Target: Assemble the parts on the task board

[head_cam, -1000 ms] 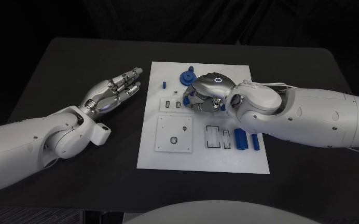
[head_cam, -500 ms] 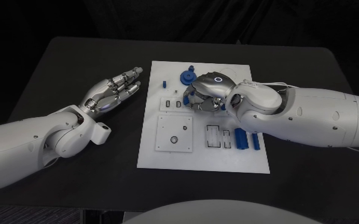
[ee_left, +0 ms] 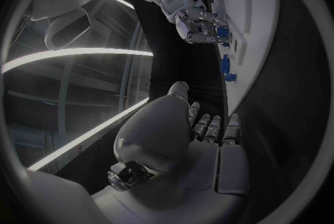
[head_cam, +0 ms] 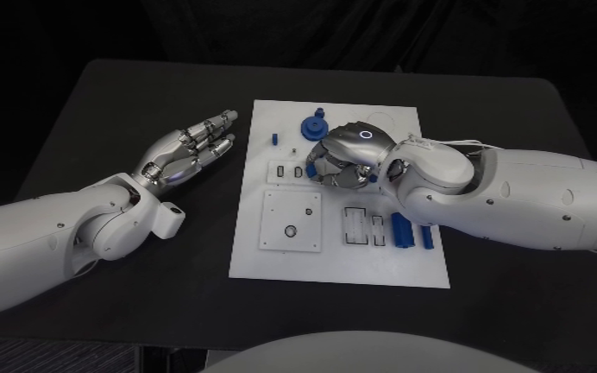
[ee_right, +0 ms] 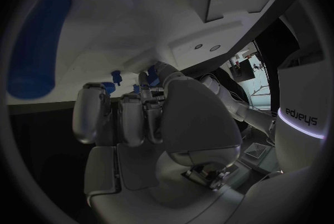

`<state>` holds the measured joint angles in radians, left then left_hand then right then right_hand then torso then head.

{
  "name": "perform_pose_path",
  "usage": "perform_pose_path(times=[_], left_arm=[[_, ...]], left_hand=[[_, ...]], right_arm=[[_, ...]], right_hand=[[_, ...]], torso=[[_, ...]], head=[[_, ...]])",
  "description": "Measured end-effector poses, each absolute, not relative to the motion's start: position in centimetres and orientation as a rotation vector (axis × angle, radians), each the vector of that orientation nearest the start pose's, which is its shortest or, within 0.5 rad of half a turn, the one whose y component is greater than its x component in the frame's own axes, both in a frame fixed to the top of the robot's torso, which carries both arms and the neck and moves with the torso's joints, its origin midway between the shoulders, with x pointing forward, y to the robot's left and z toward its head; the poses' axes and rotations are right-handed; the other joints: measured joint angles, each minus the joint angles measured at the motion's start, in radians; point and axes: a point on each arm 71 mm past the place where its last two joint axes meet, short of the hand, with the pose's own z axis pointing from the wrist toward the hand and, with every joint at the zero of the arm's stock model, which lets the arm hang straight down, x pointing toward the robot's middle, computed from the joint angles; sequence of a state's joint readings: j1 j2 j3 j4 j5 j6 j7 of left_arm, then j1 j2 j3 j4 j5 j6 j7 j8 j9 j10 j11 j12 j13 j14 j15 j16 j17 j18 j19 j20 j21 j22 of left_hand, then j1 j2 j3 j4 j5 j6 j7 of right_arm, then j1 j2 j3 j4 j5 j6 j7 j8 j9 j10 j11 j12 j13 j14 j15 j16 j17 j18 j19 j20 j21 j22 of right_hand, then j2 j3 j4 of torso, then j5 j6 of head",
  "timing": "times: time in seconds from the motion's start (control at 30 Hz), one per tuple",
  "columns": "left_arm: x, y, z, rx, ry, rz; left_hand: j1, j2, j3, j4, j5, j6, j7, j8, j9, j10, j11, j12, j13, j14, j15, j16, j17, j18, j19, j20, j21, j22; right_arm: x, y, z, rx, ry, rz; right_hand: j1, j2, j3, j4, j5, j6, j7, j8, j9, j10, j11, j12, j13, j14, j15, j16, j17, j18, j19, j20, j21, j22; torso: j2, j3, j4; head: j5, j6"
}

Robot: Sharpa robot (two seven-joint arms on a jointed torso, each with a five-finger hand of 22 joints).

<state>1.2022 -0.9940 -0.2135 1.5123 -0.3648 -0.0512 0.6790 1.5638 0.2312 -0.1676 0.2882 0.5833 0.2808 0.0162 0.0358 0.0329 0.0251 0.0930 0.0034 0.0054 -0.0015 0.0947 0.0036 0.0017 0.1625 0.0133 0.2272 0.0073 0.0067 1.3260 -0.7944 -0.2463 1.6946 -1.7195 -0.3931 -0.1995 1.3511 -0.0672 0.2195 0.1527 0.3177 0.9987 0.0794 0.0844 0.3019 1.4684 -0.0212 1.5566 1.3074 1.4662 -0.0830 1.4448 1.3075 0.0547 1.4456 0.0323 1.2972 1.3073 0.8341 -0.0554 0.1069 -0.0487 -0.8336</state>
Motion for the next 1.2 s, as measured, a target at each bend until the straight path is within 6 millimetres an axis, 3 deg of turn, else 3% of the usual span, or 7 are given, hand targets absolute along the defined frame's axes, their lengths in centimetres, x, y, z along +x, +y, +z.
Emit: perform_pose_path(times=[1.2], left_arm=[[44.7,26.8,-21.6,-0.596,1.546,-1.649]], left_hand=[[0.0,0.0,0.0,0.0,0.0,0.0,0.0,0.0,0.0,0.0,0.0,0.0,0.0,0.0,0.0,0.0,-0.001,0.0,0.0,0.0,0.0,0.0]], right_arm=[[43.8,-14.2,-17.7,-0.517,1.556,0.558]], right_hand=[[0.0,0.0,0.0,0.0,0.0,-0.001,0.0,-0.003,0.0,0.0,0.0,-0.004,0.0,0.0,0.0,-0.004,0.0,0.0,-0.004,0.004,-0.012,0.0]], torso=[[0.0,0.0001,-0.0002]], head=[[0.004,-0.011]])
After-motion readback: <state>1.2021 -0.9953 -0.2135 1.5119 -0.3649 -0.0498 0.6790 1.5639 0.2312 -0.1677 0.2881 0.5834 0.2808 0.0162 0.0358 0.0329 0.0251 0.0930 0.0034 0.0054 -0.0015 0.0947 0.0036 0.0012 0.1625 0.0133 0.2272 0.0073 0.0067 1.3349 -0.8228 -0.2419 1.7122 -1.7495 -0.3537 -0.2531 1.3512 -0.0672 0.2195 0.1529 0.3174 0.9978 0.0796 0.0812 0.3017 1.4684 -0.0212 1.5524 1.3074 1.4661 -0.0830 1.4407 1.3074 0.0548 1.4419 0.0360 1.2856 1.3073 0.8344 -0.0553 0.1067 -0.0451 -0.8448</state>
